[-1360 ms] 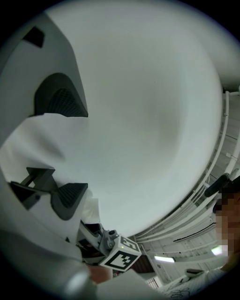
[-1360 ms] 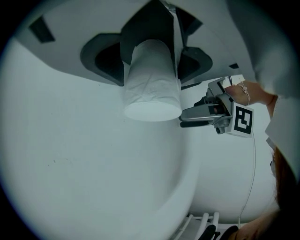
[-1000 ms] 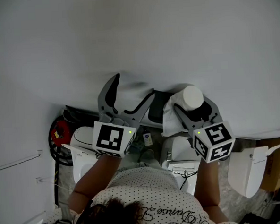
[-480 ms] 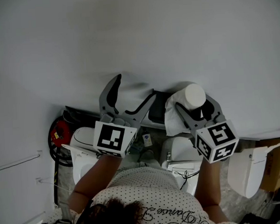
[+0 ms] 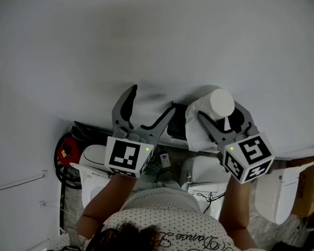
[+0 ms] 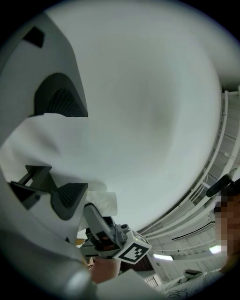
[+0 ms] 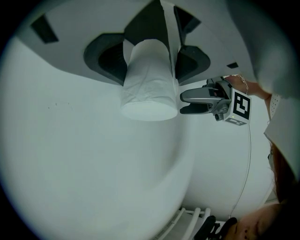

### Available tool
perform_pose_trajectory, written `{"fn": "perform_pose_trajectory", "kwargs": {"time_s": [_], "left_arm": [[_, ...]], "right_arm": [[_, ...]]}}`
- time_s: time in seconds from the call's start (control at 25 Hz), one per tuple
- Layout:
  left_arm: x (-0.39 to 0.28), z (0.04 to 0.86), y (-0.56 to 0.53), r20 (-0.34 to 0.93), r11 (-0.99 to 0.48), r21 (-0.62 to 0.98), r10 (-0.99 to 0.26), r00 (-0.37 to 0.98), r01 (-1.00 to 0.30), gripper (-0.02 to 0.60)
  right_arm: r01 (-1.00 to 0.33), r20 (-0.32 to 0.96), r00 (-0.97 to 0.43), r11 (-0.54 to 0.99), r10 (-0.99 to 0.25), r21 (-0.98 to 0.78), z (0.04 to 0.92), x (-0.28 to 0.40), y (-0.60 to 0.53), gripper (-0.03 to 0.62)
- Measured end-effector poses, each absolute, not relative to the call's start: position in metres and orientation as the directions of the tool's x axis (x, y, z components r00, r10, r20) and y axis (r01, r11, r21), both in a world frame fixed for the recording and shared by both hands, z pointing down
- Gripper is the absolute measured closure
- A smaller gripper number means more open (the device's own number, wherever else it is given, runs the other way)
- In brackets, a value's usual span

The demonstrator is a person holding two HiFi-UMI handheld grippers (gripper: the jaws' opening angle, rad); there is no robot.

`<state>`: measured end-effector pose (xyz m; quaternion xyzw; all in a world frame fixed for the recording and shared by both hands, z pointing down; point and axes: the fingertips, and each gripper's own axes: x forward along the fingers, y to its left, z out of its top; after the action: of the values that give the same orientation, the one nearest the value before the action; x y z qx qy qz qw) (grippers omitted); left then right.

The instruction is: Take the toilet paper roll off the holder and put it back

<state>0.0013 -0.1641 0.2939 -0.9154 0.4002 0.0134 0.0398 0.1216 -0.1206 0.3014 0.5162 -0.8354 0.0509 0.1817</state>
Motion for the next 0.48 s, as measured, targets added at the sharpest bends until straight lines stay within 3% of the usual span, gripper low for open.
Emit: {"fn": "perform_pose_trajectory", "kwargs": {"time_s": [0.48], "left_arm": [[0.012, 0.286, -0.158, -0.072, -0.701, -0.069, -0.706, 0.704, -0.710, 0.158]], "right_arm": [[-0.891, 0.341, -0.371, 0.435, -0.864, 0.133, 0.288, 0.129, -0.113, 0.295]]}}
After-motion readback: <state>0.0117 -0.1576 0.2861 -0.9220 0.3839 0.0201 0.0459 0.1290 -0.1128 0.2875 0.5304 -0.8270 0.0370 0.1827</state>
